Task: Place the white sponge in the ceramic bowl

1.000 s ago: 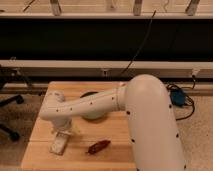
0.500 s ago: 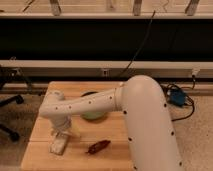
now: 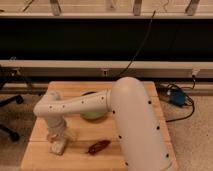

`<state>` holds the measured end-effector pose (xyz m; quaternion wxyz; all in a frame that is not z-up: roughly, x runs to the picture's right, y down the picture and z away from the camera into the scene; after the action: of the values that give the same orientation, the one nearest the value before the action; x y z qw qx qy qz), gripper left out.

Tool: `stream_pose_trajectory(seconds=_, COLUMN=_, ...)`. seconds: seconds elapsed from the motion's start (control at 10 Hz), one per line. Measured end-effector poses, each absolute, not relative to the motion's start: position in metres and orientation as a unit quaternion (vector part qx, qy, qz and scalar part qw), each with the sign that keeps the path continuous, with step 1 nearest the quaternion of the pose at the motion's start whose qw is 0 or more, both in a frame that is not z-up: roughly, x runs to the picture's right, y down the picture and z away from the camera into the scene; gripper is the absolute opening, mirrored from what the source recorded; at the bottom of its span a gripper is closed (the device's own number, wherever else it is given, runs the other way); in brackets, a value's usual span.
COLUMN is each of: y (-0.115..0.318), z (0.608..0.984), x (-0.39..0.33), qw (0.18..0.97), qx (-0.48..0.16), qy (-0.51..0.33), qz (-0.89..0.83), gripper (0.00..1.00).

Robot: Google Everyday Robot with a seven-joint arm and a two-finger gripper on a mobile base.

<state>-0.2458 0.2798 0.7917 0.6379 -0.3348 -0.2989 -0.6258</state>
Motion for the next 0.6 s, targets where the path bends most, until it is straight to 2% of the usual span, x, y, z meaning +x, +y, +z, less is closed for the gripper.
stream_pose_trajectory(seconds=0.3, y=0.2814, z=0.7891, x=-0.2505, qw=0.633, qx=-0.340, qy=-0.296, qz=-0.629, gripper=0.53)
stream_pose_trajectory(seconds=0.4, y=0.2791, z=0.7881, x=-0.2492, qw=0.635, qx=-0.340, qy=-0.296, qz=-0.628, gripper=0.41)
stream_pose_trajectory(seconds=0.6, y=0.2736, z=0.7857, x=-0.2481, qw=0.637, qx=-0.337, qy=-0.294, qz=-0.628, gripper=0.24)
